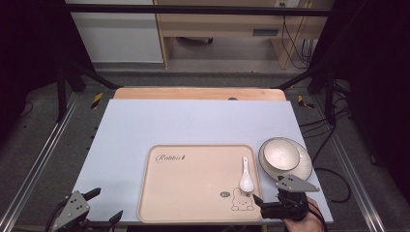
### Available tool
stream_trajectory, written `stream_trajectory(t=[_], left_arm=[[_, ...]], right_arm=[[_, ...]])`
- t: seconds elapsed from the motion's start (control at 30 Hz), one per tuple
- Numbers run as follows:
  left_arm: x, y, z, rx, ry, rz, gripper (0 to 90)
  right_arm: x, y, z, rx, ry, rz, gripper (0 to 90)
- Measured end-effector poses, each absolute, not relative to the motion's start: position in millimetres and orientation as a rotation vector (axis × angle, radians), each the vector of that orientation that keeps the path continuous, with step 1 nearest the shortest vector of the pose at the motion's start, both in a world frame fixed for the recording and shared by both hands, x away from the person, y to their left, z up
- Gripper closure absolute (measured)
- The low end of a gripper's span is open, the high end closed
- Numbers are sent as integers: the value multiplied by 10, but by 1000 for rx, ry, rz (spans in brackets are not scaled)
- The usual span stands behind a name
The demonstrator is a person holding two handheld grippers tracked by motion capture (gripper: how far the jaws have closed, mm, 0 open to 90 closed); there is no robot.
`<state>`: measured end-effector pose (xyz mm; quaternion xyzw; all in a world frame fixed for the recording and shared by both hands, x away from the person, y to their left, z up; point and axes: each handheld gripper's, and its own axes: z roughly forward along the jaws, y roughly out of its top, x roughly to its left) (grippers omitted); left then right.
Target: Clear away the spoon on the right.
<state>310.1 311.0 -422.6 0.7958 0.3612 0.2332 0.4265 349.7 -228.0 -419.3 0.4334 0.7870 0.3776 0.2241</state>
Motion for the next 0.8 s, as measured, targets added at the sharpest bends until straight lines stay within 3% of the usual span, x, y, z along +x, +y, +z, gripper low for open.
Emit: stream_trajectory(t=[0.8], left_arm=[[3106, 3106, -4227, 1992, 903, 581, 16]], right_arm=[[3355, -2402, -4264, 1248, 2163, 1018, 2]])
